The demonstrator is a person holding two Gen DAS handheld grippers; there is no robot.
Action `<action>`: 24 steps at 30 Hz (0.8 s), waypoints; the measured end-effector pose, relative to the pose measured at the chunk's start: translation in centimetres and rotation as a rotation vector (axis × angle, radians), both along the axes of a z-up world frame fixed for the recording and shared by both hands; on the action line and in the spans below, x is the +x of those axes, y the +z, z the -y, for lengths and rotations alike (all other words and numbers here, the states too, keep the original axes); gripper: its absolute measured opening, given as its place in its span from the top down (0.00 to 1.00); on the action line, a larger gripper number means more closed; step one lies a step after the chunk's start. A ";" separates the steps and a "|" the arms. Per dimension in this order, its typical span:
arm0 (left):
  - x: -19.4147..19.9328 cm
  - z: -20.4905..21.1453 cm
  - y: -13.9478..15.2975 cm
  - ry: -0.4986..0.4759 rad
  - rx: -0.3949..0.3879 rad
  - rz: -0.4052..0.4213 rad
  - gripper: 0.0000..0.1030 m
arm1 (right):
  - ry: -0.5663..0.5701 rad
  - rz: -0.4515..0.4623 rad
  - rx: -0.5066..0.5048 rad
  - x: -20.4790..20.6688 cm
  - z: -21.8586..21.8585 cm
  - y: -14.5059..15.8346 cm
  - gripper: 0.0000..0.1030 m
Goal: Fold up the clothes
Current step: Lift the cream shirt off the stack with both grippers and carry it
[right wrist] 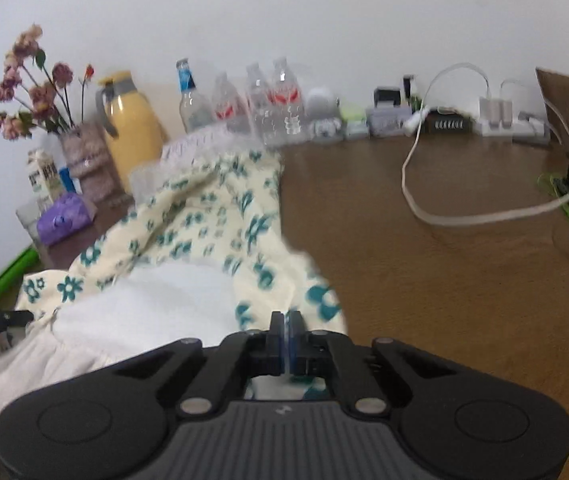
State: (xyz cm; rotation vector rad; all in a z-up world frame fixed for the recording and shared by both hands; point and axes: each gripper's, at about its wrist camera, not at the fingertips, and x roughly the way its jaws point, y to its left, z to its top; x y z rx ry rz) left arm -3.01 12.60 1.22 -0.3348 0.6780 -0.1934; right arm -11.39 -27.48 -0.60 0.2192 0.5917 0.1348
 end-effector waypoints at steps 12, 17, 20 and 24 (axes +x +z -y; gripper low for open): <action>-1.2 -5.9 5.3 0.385 0.255 0.149 0.52 | 0.575 0.183 -0.010 -0.9 -12.5 5.5 0.83; -7.5 2.9 5.0 -0.060 0.176 0.200 0.50 | 0.239 0.088 -0.277 15.0 -9.9 6.7 0.47; -9.3 11.6 3.2 -0.375 0.178 0.184 0.49 | 0.195 -0.053 -0.217 23.7 -10.3 5.3 0.57; -11.3 19.8 0.6 -0.584 0.432 0.274 0.51 | 0.102 -0.061 -0.253 26.1 -9.1 3.7 0.97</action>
